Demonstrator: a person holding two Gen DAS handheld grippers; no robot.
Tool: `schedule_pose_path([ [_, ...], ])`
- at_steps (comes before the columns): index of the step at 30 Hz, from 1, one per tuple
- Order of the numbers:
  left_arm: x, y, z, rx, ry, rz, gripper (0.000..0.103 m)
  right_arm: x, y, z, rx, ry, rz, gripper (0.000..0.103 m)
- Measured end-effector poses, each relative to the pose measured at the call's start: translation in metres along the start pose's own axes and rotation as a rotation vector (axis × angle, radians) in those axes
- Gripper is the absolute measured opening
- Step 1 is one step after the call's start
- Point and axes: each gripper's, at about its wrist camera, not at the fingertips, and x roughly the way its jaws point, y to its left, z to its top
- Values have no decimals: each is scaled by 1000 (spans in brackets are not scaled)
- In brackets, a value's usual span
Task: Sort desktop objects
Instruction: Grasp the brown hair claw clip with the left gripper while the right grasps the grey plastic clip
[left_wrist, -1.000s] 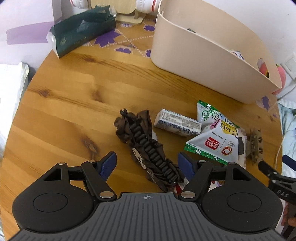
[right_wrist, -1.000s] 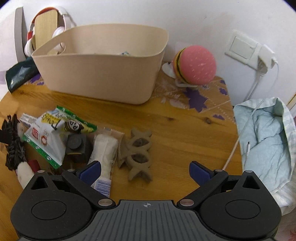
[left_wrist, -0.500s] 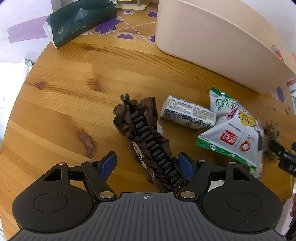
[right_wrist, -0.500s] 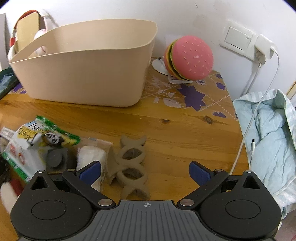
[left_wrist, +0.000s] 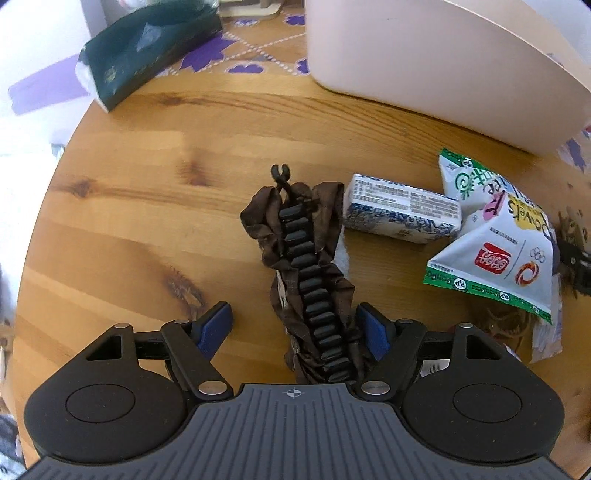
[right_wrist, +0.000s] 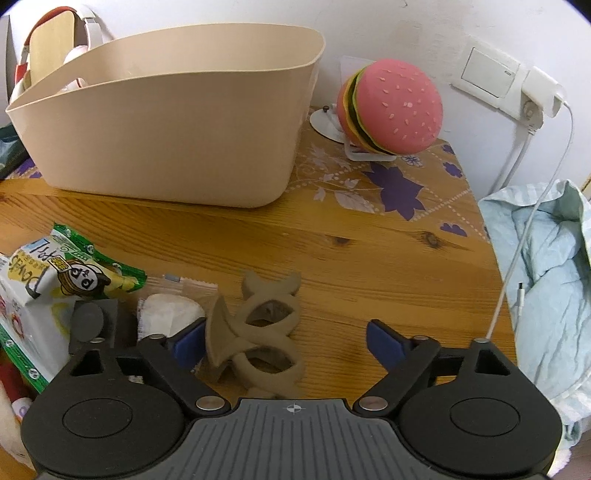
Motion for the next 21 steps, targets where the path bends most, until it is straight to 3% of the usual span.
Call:
schedule_pose_path([
  [4, 0, -4, 3, 11, -4, -6, 71, -1, 3, 0, 3, -3, 44, 68],
  [6, 0, -6, 5, 26, -9, -12, 60, -1, 6, 0, 7, 1, 66, 54],
  [8, -2, -7, 6, 44, -15, -18, 50, -1, 8, 0, 12, 0, 68, 49],
  [16, -6, 3, 7, 47, -8, -45, 34, -11, 3, -6, 49, -4, 55, 45],
  [21, -8, 7, 4, 44, -4, -63, 30, -19, -1, -15, 57, 9, 40, 45],
])
